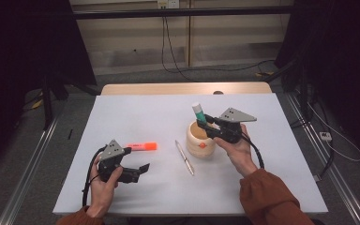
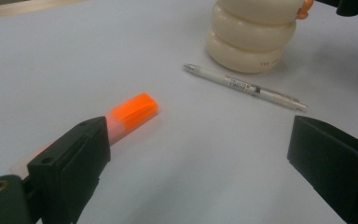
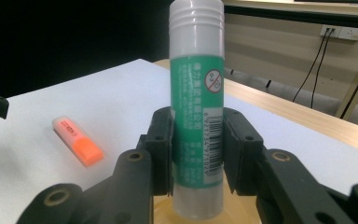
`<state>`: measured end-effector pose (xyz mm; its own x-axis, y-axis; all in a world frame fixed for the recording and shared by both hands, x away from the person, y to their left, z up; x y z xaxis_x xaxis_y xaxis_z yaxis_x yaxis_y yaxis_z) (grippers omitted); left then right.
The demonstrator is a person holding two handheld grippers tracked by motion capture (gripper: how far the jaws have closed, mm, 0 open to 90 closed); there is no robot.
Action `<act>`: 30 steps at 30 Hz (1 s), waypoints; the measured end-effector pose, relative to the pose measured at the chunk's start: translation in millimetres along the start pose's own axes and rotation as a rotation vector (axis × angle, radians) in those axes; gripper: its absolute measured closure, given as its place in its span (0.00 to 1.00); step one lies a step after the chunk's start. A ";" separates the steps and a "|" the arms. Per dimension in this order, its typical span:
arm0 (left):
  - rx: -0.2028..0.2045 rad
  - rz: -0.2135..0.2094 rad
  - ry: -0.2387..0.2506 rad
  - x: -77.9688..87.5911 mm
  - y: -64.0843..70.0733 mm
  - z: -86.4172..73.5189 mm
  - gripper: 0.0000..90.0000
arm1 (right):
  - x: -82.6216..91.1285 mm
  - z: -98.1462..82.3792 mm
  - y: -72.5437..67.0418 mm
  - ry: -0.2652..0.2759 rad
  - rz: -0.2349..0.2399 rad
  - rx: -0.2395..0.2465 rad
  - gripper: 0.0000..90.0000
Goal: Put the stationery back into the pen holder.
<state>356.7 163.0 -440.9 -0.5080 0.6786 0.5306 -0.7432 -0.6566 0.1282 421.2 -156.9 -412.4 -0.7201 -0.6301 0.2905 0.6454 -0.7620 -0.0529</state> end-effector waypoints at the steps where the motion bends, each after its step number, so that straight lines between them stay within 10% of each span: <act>1: -0.002 0.001 -0.004 0.5 -0.2 -0.1 0.06 | -0.1 0.0 -0.3 0.002 0.000 -0.002 0.74; 25: 0.015 -0.001 0.008 1.7 -3.3 -1.9 0.06 | -1.8 -21.4 -3.0 -0.068 0.028 0.009 0.73; 30: 0.014 -0.002 0.012 1.7 -3.8 -1.6 0.06 | -0.4 -18.9 -4.7 -0.053 0.015 0.012 0.55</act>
Point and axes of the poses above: each handheld gripper's, and its own axes: x roughly backward along the jaws, z roughly out of its top, y roughly to its right, the point moved 4 cm from there along -x, roughly forward along the jaws
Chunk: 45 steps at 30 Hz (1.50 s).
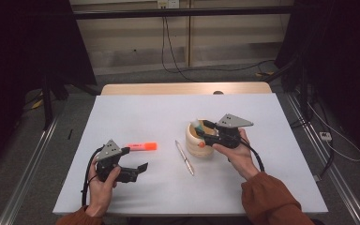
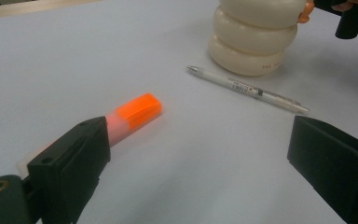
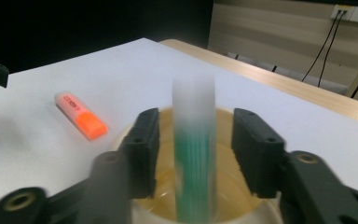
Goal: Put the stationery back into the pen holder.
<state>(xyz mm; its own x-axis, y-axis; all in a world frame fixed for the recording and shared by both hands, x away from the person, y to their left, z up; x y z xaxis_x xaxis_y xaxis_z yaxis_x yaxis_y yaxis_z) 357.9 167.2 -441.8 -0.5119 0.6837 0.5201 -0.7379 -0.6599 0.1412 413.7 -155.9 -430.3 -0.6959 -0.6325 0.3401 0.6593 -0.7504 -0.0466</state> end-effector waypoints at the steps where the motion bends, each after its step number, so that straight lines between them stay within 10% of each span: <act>1: 0.000 0.000 0.000 0.0 0.0 0.1 0.06 | 0.9 0.7 -0.4 0.003 0.002 0.001 0.55; 18: 0.017 0.008 0.002 -3.1 -3.2 0.9 0.06 | 15.7 9.6 5.0 0.055 -0.043 -0.014 0.18; 45: -0.029 -0.022 -0.003 -16.2 -2.9 19.0 0.07 | 82.0 -28.9 13.7 0.011 -0.112 -0.051 0.08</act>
Point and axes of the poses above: each handheld gripper's, and its own axes: x roughly backward along the jaws, z roughly out of its top, y roughly to its right, the point moved 4 cm from there along -x, roughly forward along the jaws
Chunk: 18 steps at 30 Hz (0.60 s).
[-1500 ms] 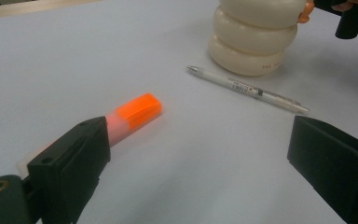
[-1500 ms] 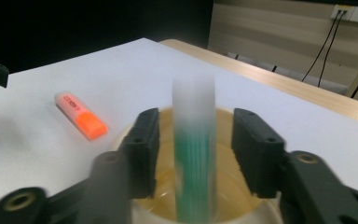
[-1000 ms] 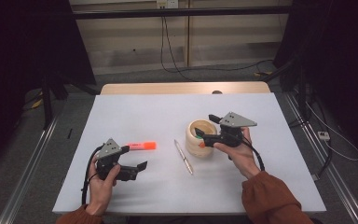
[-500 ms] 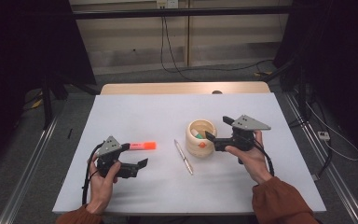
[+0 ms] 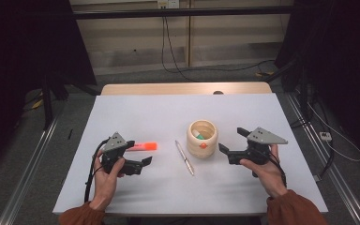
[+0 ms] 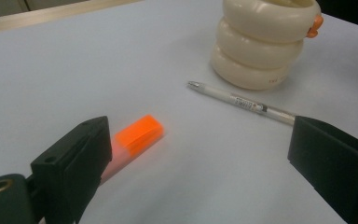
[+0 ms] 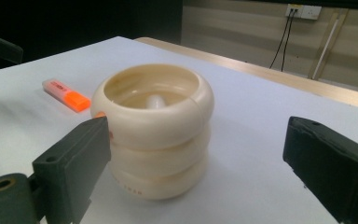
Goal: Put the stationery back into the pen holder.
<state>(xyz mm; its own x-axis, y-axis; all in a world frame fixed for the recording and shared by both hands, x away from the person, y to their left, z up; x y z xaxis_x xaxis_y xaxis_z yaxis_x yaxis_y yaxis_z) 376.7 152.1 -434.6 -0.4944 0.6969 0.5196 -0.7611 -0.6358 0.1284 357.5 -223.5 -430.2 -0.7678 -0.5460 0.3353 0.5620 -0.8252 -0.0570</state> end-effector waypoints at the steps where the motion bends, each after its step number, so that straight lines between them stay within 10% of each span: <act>1: -0.009 -0.004 0.001 -0.1 0.5 0.8 0.07 | 1.4 -1.6 0.3 -0.002 -0.001 -0.002 0.07; 18: -0.039 0.028 0.048 -3.4 -14.3 20.8 0.07 | 37.2 -31.3 5.0 -0.035 -0.047 -0.017 0.06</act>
Point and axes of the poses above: each handheld gripper's, and its own axes: x roughly backward along the jaws, z roughly out of its top, y roughly to its right, the point moved 4 cm from there along -x, roughly forward along the jaws
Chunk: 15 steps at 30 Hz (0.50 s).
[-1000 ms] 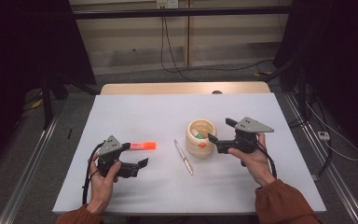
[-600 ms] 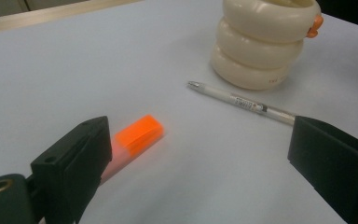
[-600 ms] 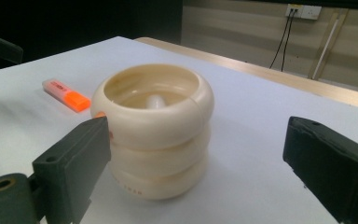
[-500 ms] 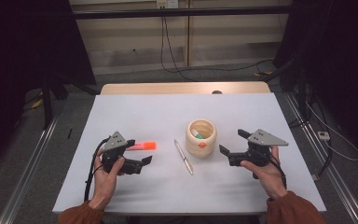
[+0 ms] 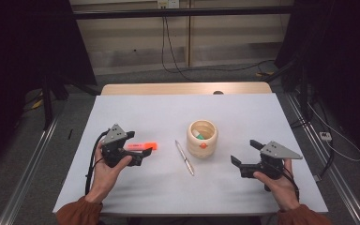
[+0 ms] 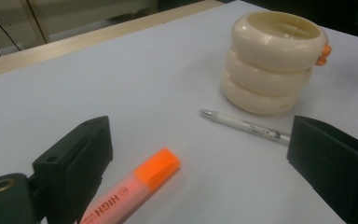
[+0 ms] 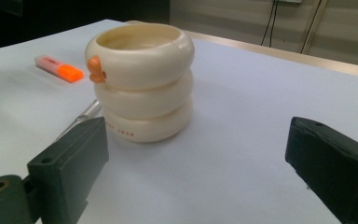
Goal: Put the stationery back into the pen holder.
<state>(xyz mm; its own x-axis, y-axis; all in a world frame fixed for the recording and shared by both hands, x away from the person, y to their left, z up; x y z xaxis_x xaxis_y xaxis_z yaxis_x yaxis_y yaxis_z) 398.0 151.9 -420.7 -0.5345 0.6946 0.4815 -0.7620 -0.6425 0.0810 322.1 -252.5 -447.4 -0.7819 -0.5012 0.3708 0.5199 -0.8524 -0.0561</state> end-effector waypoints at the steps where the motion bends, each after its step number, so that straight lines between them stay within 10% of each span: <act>1: 0.009 0.004 -0.006 -0.9 -1.7 -0.7 0.07 | 1.1 -2.3 0.1 -0.002 0.000 -0.002 0.06; 15: 0.022 0.070 -0.043 -9.3 -32.0 -2.8 0.06 | -1.3 -8.0 -3.0 -0.011 0.019 -0.003 0.05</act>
<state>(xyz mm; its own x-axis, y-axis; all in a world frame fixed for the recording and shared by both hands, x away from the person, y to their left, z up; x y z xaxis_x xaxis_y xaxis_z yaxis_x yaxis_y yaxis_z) 426.4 166.9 -430.3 -0.5694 0.6336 0.5238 -0.7151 -0.6961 0.0646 318.8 -250.5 -455.1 -0.7682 -0.5157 0.3795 0.5335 -0.8432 -0.0659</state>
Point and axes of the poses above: each handheld gripper's, and its own axes: x roughly backward along the jaws, z roughly out of its top, y roughly to its right, the point moved 4 cm from there along -x, roughly forward along the jaws
